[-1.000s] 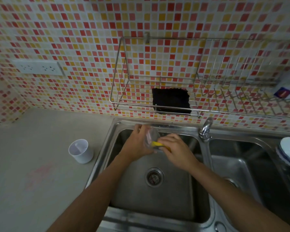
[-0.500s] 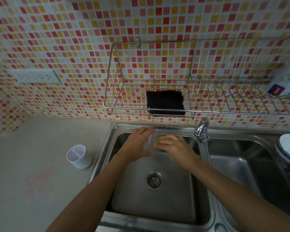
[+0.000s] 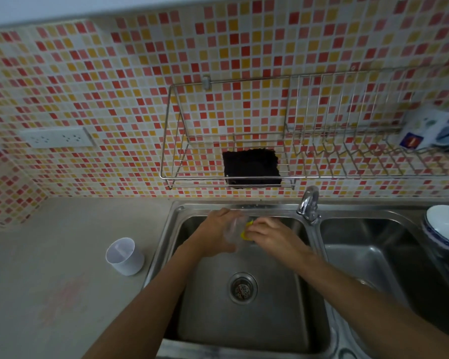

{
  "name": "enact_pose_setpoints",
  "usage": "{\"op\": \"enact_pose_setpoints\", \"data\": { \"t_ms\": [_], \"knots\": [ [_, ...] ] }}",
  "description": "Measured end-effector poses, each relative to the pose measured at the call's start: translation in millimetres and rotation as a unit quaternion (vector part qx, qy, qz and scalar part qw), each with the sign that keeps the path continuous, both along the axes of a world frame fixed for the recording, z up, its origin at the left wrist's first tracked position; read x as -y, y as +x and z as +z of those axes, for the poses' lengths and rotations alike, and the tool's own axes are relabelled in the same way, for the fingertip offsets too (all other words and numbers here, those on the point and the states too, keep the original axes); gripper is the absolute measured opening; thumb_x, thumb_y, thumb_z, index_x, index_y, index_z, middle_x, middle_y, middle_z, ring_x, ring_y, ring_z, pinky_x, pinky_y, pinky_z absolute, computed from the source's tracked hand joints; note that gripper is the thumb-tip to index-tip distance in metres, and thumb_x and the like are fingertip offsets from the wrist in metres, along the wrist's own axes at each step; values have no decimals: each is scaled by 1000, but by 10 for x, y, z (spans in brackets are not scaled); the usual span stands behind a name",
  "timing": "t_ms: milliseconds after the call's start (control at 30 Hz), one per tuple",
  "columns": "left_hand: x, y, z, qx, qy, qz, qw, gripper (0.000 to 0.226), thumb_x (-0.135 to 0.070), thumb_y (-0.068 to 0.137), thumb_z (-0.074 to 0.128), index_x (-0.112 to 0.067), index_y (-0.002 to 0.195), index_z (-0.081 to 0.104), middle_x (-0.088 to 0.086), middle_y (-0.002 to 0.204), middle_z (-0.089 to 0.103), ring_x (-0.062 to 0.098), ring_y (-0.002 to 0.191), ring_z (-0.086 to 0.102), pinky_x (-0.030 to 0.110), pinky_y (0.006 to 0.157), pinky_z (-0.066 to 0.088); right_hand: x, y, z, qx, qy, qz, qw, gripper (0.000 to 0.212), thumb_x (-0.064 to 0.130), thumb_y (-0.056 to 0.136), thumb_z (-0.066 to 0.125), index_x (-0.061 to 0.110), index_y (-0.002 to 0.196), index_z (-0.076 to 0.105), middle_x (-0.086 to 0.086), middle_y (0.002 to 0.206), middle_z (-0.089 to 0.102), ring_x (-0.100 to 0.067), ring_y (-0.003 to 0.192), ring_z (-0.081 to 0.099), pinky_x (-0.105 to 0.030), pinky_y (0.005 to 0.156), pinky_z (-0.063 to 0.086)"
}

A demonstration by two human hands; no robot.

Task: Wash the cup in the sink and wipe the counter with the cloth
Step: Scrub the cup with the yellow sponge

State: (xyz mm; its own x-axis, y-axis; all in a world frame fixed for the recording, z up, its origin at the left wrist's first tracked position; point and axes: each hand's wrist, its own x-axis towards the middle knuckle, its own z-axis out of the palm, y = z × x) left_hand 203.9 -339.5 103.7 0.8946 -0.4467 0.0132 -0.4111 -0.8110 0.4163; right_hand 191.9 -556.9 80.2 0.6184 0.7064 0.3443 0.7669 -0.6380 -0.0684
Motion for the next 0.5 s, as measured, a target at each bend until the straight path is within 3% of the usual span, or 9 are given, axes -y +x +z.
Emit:
{"op": "enact_pose_setpoints", "data": {
  "t_ms": [133, 233, 300, 400, 500],
  "knots": [
    [21, -16, 16, -45, -59, 33, 997, 89, -27, 62, 82, -22, 139, 38, -2, 134, 47, 17, 125, 42, 34, 107, 38, -23, -22, 4, 35, 32, 2, 999, 32, 16, 73, 75, 21, 105, 70, 8, 107, 68, -17, 104, 56, -26, 90, 49],
    [44, -56, -21, -33, -141, 68, 987, 98, -48, 52, 85, -25, 133, 35, -7, 129, 51, 14, 121, 48, 36, 102, 45, -42, -10, 82, 40, 63, 2, 997, 34, 14, 76, 70, 22, 109, 68, 8, 111, 67, -16, 106, 56, -26, 93, 47],
    [63, -66, -30, -12, -163, 86, 983, 93, -50, 52, 86, -26, 127, 36, -9, 124, 52, 10, 116, 51, 32, 98, 47, -49, 5, 120, 17, 84, -8, 996, 36, 9, 77, 71, 22, 111, 68, 8, 112, 66, -14, 107, 55, -27, 93, 47],
    [62, -23, 30, 39, -155, 87, 983, 86, -37, 55, 89, -21, 124, 40, -9, 121, 45, 10, 111, 48, 28, 94, 47, -103, -50, 187, -98, 182, -32, 978, 31, 7, 89, 61, 21, 117, 67, 8, 115, 66, -10, 109, 53, -24, 96, 44],
    [29, 13, 124, 83, -117, 63, 988, 81, -34, 60, 87, -16, 127, 44, -4, 123, 42, 9, 110, 41, 22, 91, 40, -205, -127, 214, -256, 283, -63, 922, 31, 9, 93, 55, 22, 119, 67, 11, 114, 65, -6, 109, 54, -23, 97, 43]
  ]
}}
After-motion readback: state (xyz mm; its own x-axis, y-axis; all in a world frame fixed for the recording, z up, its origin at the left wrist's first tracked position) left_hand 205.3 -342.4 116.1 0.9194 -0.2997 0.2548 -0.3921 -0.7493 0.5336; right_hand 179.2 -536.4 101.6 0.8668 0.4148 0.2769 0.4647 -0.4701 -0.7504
